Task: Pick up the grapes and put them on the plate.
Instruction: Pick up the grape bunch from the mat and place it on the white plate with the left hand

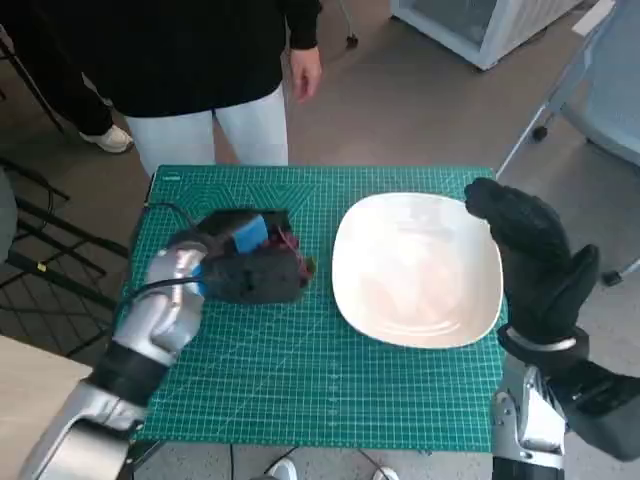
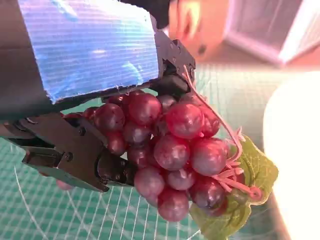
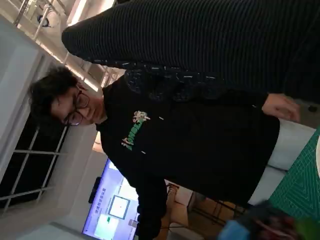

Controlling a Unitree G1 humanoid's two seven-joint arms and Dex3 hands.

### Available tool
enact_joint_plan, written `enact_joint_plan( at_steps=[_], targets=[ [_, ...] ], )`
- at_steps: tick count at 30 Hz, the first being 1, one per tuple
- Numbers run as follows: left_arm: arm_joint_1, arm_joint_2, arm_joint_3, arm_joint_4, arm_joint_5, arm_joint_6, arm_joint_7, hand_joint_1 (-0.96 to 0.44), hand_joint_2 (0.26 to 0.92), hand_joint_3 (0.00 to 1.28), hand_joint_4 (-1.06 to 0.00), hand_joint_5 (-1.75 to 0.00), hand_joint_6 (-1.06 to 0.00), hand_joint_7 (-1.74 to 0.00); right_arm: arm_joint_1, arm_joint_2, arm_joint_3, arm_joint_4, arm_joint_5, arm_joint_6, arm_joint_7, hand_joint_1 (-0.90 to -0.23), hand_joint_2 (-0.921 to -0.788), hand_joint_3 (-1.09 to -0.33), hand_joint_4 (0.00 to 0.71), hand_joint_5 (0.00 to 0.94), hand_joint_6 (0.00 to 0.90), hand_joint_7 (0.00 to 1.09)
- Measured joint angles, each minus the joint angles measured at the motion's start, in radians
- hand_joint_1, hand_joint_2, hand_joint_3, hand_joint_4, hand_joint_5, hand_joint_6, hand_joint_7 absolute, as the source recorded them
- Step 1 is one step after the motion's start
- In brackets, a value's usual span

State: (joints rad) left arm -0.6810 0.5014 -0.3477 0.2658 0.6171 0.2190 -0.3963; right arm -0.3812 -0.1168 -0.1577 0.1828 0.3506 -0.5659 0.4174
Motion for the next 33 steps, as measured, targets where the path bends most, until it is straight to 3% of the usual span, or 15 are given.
enact_joint_plan(
  at_steps=[3,16,33],
  targets=[
    [0.033,0.017,0.04,-0.102,-0.006,0.007,-0.004,0.0,0.921,0.24,-0.47,-1.41,-0.47,-1.32,0.0,0.0,0.0,0.004,0.001,0.0,0.0,-0.664,-0.921,-0.687,0.347,0.003,0.039,0.39],
    [0.115,0.045,0.135,-0.34,-0.015,0.016,-0.006,0.0,0.921,0.16,-0.61,-1.34,-0.52,-1.17,-0.003,0.0,0.0,0.014,0.003,0.001,0.003,-0.669,-0.921,-0.688,0.346,0.002,0.042,0.38],
    [0.12,0.036,0.133,-0.373,-0.025,0.02,-0.028,0.0,0.921,0.16,-0.62,-1.33,-0.52,-1.18,-0.003,0.0,0.001,0.013,0.003,0.001,0.003,-0.668,-0.921,-0.691,0.345,0.001,0.044,0.37]
  ],
)
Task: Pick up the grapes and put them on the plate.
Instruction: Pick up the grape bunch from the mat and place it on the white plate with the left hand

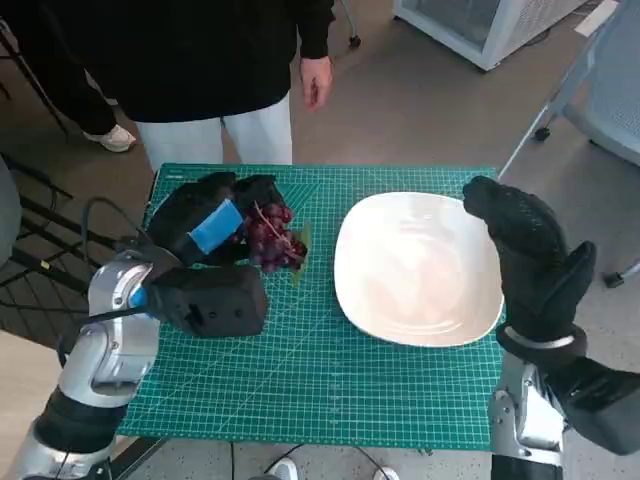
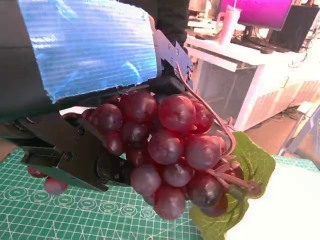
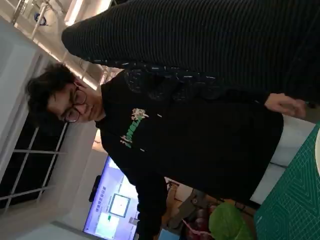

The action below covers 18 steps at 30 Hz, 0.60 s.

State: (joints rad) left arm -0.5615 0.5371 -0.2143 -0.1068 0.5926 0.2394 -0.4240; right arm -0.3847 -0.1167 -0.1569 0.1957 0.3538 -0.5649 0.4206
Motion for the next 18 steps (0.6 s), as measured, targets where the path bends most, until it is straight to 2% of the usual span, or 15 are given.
enact_joint_plan(
  at_steps=[8,13,18],
  targets=[
    [-0.077,-0.048,-0.045,0.021,-0.005,0.009,-0.059,0.0,0.921,0.17,-0.6,-1.34,-0.51,-1.2,0.0,0.0,0.0,-0.002,0.0,0.0,0.0,-0.668,-0.921,-0.688,0.346,0.001,0.046,0.37],
    [-0.169,-0.096,-0.084,0.064,-0.005,0.013,-0.091,0.0,0.921,0.19,-0.53,-1.34,-0.51,-1.29,0.0,0.0,0.0,-0.004,0.001,0.0,0.001,-0.67,-0.921,-0.689,0.345,0.001,0.045,0.37],
    [-0.27,-0.148,-0.126,0.134,-0.003,0.005,-0.101,0.0,0.921,0.2,-0.51,-1.34,-0.5,-1.32,0.003,-0.002,-0.001,-0.009,0.001,0.0,0.002,-0.674,-0.921,-0.689,0.345,0.001,0.046,0.37]
  ],
)
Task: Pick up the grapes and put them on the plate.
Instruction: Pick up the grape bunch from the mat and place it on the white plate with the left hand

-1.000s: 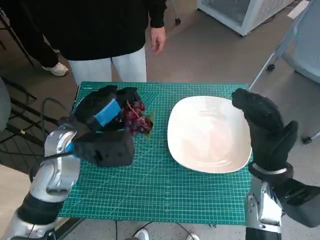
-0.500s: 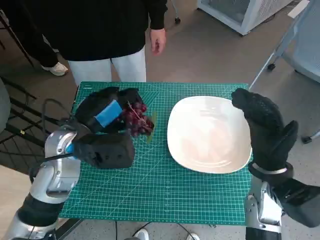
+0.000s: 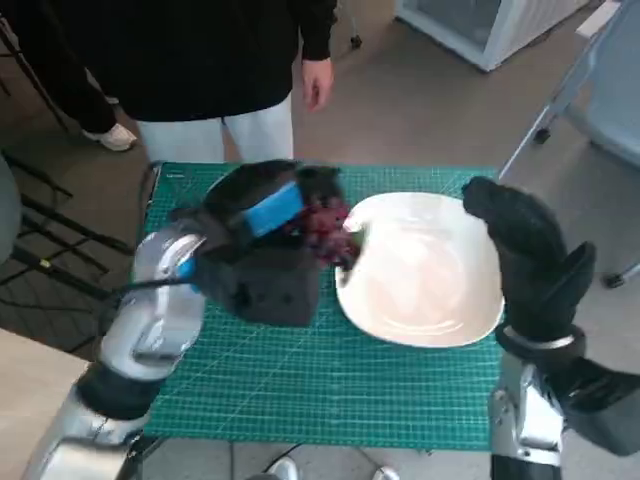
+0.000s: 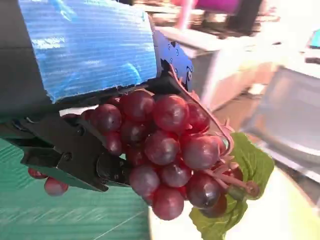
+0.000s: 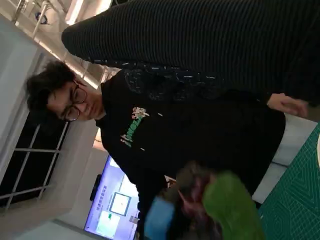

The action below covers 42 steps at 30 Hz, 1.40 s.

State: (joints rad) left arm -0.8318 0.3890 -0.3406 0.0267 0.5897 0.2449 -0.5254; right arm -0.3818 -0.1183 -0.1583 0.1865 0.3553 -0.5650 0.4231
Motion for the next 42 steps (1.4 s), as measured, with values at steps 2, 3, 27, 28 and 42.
enact_joint_plan(
  at_steps=[2,3,27,28,42],
  targets=[
    [-0.038,-0.022,-0.018,0.037,0.002,-0.011,0.001,0.0,0.921,0.2,-0.5,-1.34,-0.5,-1.32,0.003,0.0,0.0,-0.006,0.0,0.0,0.0,-0.675,-0.921,-0.689,0.345,0.001,0.046,0.37],
    [-0.056,-0.033,-0.027,0.058,0.003,-0.018,0.002,0.0,0.921,0.2,-0.5,-1.34,-0.5,-1.32,0.004,-0.001,-0.001,-0.01,0.0,0.0,0.0,-0.675,-0.921,-0.689,0.345,0.001,0.046,0.37],
    [-0.369,-0.289,-0.156,0.574,0.033,-0.082,0.038,0.0,0.921,0.27,-0.42,-1.43,-0.43,-1.4,0.056,0.0,-0.027,-0.07,-0.009,0.0,-0.033,-0.65,-0.921,-0.701,0.344,0.0,0.042,0.38],
    [-0.374,-0.294,-0.157,0.582,0.032,-0.083,0.036,0.0,0.921,0.27,-0.42,-1.44,-0.43,-1.4,0.058,0.0,-0.027,-0.072,-0.009,0.0,-0.036,-0.65,-0.921,-0.701,0.344,0.0,0.042,0.38],
    [-0.392,-0.327,-0.16,0.639,0.017,-0.101,0.021,0.0,0.921,0.28,-0.41,-1.44,-0.42,-1.41,0.072,0.007,-0.025,-0.082,-0.04,-0.002,-0.07,-0.65,-0.921,-0.703,0.343,0.0,0.037,0.39]
  ],
)
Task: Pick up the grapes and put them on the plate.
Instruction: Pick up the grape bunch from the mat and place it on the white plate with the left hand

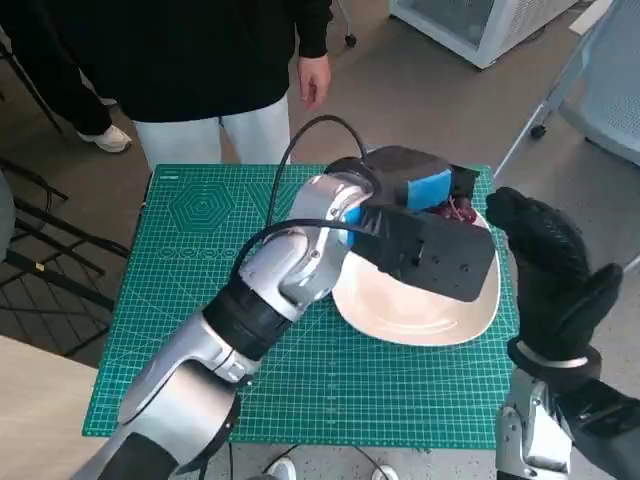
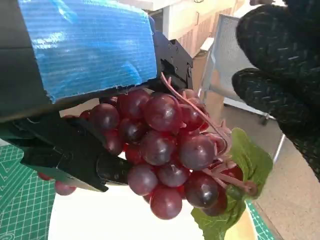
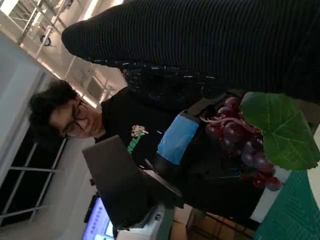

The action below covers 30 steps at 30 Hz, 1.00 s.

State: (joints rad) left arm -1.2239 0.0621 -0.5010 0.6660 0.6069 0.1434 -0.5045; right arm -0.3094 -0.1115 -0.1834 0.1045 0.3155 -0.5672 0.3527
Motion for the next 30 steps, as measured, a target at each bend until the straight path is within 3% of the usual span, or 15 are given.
enact_joint_plan(
  at_steps=[7,8,12,14,17,19,22,25,30],
  targets=[
    [-0.002,-0.017,0.01,0.047,-0.023,-0.005,0.017,0.0,0.921,0.26,-0.44,-1.41,-0.44,-1.38,0.001,0.001,0.001,0.0,-0.006,-0.002,-0.009,-0.652,-0.921,-0.706,0.342,0.0,0.033,0.4],
    [-0.002,-0.019,0.012,0.054,-0.027,-0.008,0.02,0.03,0.921,0.25,-0.45,-1.41,-0.44,-1.3,0.001,0.002,0.002,0.0,-0.006,-0.002,-0.01,-0.652,-0.921,-0.707,0.341,0.0,0.032,0.4],
    [-0.002,-0.026,0.023,0.08,-0.048,-0.028,0.03,0.26,0.921,0.23,-0.5,-1.41,-0.46,-0.48,0.001,0.004,0.008,0.0,-0.008,-0.004,-0.015,-0.651,-0.921,-0.709,0.34,0.0,0.028,0.4],
    [-0.002,-0.027,0.029,0.095,-0.061,-0.046,0.035,0.31,0.921,0.23,-0.5,-1.42,-0.42,-0.23,0.001,0.004,0.01,0.0,-0.009,-0.004,-0.017,-0.651,-0.921,-0.709,0.34,0.0,0.027,0.41],
    [-0.002,-0.029,0.032,0.122,-0.069,-0.076,0.043,0.05,0.918,0.16,-0.47,-1.14,-0.34,-0.08,0.001,0.004,0.013,0.0,-0.009,-0.004,-0.018,-0.652,-0.921,-0.708,0.341,0.001,0.026,0.41],
    [-0.002,-0.03,0.032,0.142,-0.07,-0.091,0.047,-0.2,0.918,0.11,-0.45,-0.74,-0.3,-0.04,0.001,0.004,0.013,0.0,-0.008,-0.004,-0.018,-0.652,-0.921,-0.707,0.342,0.001,0.025,0.41],
    [-0.002,-0.03,0.031,0.168,-0.068,-0.109,0.056,-0.37,0.92,0.08,-0.44,-0.3,-0.26,-0.01,0.001,0.004,0.013,0.001,-0.007,-0.004,-0.018,-0.652,-0.921,-0.705,0.342,0.001,0.024,0.41],
    [-0.002,-0.029,0.03,0.189,-0.064,-0.127,0.073,-0.43,0.921,0.07,-0.43,-0.14,-0.24,0.0,0.001,0.003,0.013,0.001,-0.006,-0.004,-0.018,-0.652,-0.921,-0.705,0.34,0.0,0.022,0.41],
    [-0.002,-0.026,0.025,0.213,-0.057,-0.165,0.116,-0.46,0.921,0.07,-0.37,-0.04,-0.22,0.0,0.001,0.003,0.016,0.001,-0.005,-0.004,-0.018,-0.652,-0.921,-0.708,0.338,0.0,0.019,0.42]
  ],
)
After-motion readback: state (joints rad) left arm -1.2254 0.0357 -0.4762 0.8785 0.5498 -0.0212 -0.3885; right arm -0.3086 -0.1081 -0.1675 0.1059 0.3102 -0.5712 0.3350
